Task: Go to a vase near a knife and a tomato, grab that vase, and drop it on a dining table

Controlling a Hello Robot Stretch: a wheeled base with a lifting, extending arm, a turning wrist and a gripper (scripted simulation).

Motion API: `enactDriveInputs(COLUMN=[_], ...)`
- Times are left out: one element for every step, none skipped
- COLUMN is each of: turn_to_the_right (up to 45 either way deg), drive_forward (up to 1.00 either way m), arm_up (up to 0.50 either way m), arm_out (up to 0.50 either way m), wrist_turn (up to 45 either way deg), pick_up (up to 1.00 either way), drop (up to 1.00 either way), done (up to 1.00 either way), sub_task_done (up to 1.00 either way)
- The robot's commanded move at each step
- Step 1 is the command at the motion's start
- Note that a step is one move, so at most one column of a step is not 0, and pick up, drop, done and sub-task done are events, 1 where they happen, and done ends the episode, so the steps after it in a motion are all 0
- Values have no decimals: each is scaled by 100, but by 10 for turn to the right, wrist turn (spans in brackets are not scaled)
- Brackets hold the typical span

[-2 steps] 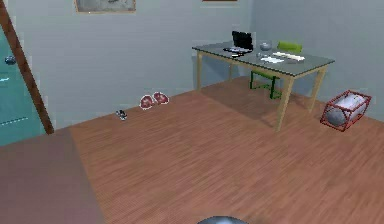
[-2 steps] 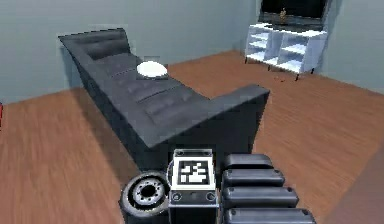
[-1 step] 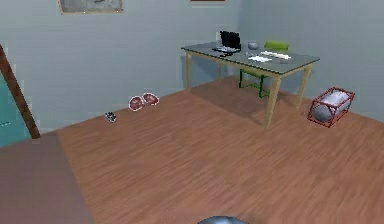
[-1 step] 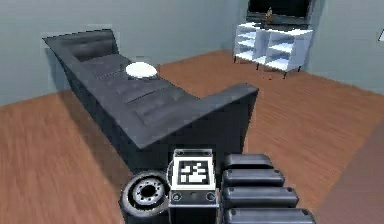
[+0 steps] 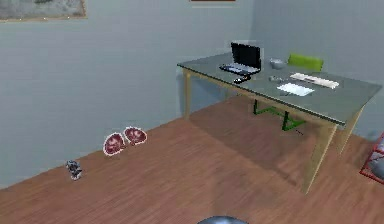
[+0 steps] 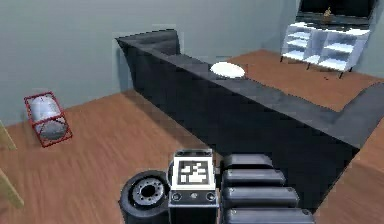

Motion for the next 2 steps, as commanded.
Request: enactDriveInputs(turn_to_the_right=[0,30], drive_forward=[100,0], arm_up=[0,0], arm_out=[0,0], wrist_turn=[0,0], pick_up=[0,0], drop=[0,0], done=[0,0], sub_task_done=[0,0])
